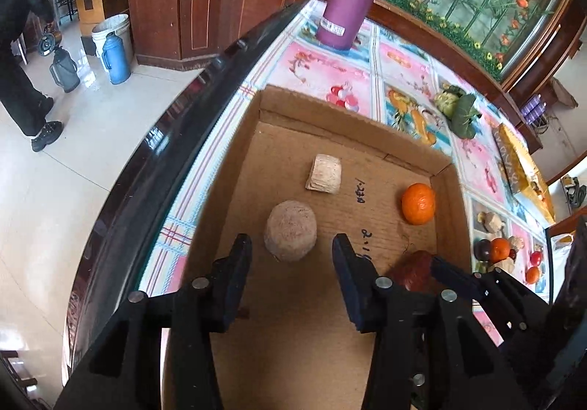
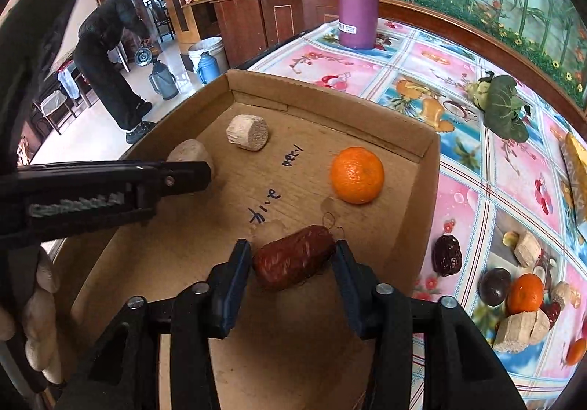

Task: Organize fruits
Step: 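Lower the round cake and red date into the tray and open both tools, then withdraw both tools from the tray back over the table items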

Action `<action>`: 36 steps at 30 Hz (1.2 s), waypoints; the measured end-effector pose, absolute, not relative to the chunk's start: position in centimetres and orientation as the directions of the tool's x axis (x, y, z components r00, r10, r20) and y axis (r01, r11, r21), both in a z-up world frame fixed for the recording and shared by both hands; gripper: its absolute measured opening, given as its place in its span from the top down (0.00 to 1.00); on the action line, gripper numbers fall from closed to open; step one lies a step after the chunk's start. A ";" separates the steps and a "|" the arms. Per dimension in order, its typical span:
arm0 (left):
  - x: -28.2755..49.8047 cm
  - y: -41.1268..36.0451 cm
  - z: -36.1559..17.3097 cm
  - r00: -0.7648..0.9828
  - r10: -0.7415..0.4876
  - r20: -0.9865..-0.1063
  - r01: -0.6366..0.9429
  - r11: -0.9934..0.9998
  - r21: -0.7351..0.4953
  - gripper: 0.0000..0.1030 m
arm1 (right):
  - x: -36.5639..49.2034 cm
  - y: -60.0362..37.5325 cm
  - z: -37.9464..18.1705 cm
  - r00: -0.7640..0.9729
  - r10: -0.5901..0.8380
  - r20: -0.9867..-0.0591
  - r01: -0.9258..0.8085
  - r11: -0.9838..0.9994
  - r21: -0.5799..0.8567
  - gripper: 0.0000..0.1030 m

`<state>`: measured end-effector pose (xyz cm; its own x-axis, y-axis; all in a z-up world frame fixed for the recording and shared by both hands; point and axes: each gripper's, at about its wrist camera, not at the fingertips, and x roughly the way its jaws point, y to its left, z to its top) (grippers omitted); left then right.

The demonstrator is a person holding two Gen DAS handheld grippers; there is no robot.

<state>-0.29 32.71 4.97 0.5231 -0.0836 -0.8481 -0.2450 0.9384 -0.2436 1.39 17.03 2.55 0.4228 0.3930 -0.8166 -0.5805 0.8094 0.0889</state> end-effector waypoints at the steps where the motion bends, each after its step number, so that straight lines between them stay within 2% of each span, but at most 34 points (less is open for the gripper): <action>1: -0.9 32.8 5.6 0.542 -0.082 -0.837 -0.248 0.935 -0.253 0.56 | 1.2 16.9 2.8 0.432 0.398 -0.809 -0.582 0.808 0.087 0.37; 2: -1.6 32.9 6.2 0.562 -0.077 -0.823 -0.253 0.932 -0.260 0.54 | 0.9 16.7 3.2 0.448 0.402 -0.799 -0.582 0.809 0.081 0.33; 4: -3.5 33.1 7.7 0.606 -0.051 -0.794 -0.276 0.923 -0.269 0.44 | 0.1 16.2 4.0 0.475 0.408 -0.780 -0.581 0.811 0.070 0.32; 9: -9.3 32.7 10.2 0.702 -0.047 -0.710 -0.308 0.880 -0.362 0.32 | -2.4 14.0 6.2 0.533 0.435 -0.726 -0.566 0.821 0.076 0.26; 12: -12.4 31.8 10.6 0.743 -0.056 -0.667 -0.310 0.855 -0.416 0.30 | -4.2 11.9 7.3 0.565 0.454 -0.689 -0.534 0.838 0.113 0.24; 22: -14.9 28.1 10.6 0.749 -0.064 -0.660 -0.310 0.846 -0.434 0.29 | -9.3 4.6 8.2 0.673 0.427 -0.604 -0.354 0.903 0.244 0.16; 29: -16.0 26.2 11.2 0.761 -0.089 -0.642 -0.259 0.866 -0.427 0.29 | -10.5 1.9 7.7 0.687 0.388 -0.615 -0.268 0.921 0.282 0.16; 36: -17.4 26.4 11.7 0.780 -0.071 -0.621 -0.257 0.869 -0.422 0.29 | -11.7 1.9 7.4 0.683 0.377 -0.625 -0.259 0.926 0.275 0.16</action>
<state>-17.41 26.41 11.70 0.7804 -0.0713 -0.6212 -0.2567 0.8694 -0.4222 -11.67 1.86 7.44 0.6833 0.3767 -0.6255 -0.2588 0.9260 0.2750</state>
